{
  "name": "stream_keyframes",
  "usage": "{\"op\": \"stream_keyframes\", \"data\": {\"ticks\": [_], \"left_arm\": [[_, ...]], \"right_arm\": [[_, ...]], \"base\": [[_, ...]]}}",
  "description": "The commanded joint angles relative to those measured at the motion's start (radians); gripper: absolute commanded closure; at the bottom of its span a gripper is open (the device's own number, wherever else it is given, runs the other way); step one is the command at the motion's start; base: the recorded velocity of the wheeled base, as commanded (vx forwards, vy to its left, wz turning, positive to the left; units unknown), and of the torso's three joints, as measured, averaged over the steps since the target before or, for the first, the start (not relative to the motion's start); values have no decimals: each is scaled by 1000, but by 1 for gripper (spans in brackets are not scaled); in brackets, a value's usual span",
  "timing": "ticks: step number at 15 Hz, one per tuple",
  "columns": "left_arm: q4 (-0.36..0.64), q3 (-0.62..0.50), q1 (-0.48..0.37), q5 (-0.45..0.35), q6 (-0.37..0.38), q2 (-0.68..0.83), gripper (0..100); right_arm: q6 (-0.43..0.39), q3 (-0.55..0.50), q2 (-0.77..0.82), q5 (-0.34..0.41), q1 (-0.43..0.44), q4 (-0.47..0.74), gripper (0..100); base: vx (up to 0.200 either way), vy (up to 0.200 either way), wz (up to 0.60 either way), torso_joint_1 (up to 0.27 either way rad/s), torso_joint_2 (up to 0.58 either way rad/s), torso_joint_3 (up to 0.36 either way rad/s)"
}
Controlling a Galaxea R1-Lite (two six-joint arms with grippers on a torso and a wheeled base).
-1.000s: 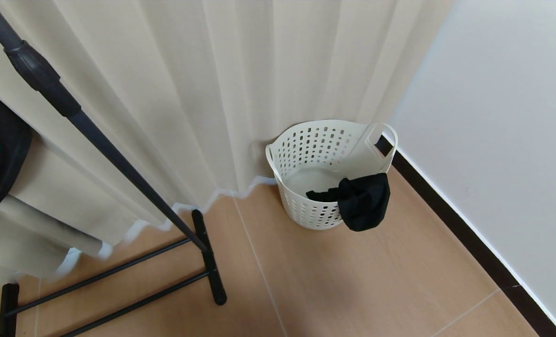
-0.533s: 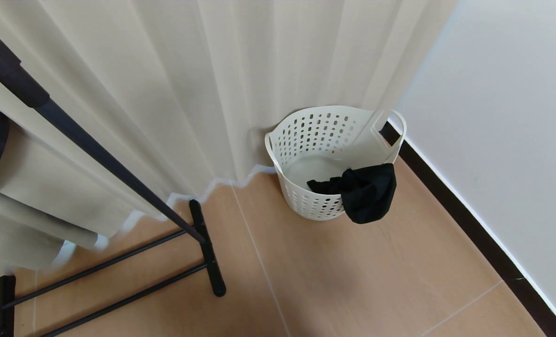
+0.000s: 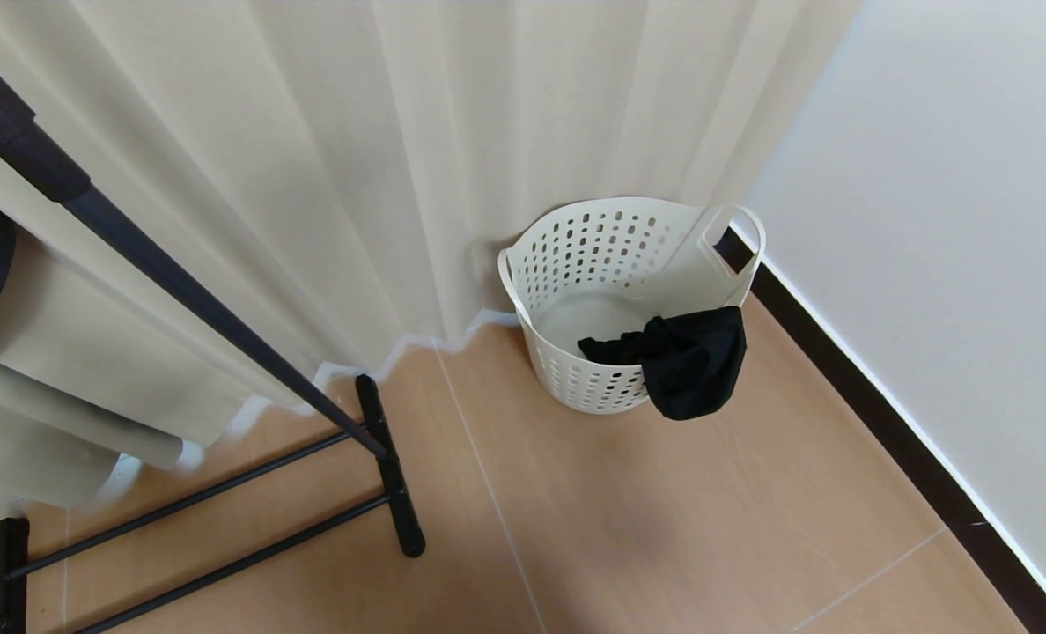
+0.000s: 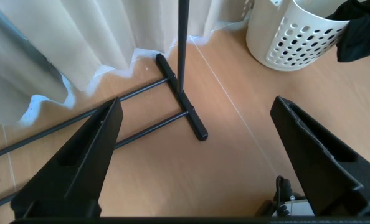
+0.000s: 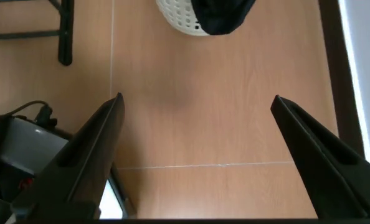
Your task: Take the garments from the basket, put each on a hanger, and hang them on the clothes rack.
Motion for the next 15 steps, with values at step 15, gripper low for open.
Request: {"op": "stream_keyframes", "data": {"ticks": [15], "left_arm": [[-1, 0, 0, 0, 0, 1, 0]], "right_arm": [[-563, -1026, 1421, -225, 21, -189, 0]], "base": [[0, 0, 0, 0, 0, 0]]}}
